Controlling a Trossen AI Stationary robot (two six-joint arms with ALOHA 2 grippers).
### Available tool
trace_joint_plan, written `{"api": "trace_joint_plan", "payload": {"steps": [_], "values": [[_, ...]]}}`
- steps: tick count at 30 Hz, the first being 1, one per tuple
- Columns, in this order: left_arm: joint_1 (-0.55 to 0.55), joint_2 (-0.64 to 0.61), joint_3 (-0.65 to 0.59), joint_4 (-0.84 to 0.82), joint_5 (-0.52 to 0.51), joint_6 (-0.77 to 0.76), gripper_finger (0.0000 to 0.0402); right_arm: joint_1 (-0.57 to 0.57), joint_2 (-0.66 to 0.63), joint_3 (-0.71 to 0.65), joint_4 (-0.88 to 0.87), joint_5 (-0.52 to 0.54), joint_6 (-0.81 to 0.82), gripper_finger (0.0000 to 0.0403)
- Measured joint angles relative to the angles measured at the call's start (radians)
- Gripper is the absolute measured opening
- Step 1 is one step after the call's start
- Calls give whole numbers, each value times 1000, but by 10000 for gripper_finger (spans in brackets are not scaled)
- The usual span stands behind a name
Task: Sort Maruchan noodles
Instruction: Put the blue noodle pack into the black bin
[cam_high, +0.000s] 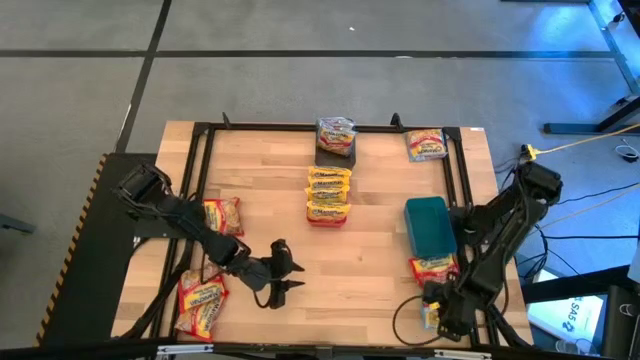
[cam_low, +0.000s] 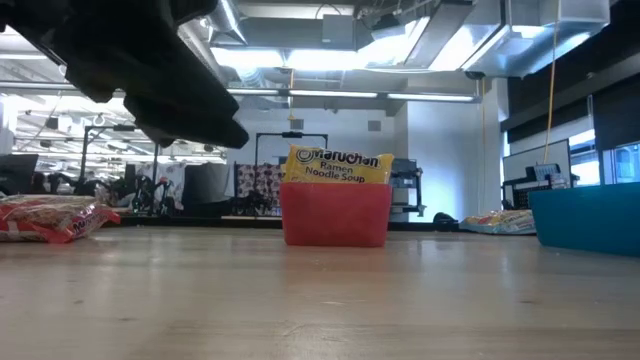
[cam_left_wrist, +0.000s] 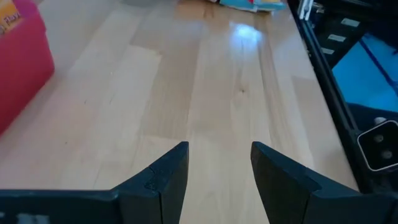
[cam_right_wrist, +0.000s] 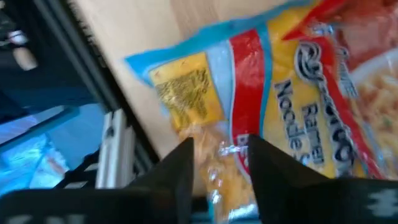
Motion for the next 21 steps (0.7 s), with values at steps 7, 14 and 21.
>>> {"api": "trace_joint_plan", "payload": {"steps": [7,14,21], "values": [[-5,18,0,53,21,0,170,-32,89,6,135,73,-140,58],[-10,18,0,66,15,24,170,-131,107,1,285,269,-361,38],[-9,18,0,67,10,28,170,-253,127,0,354,339,-577,37]]}}
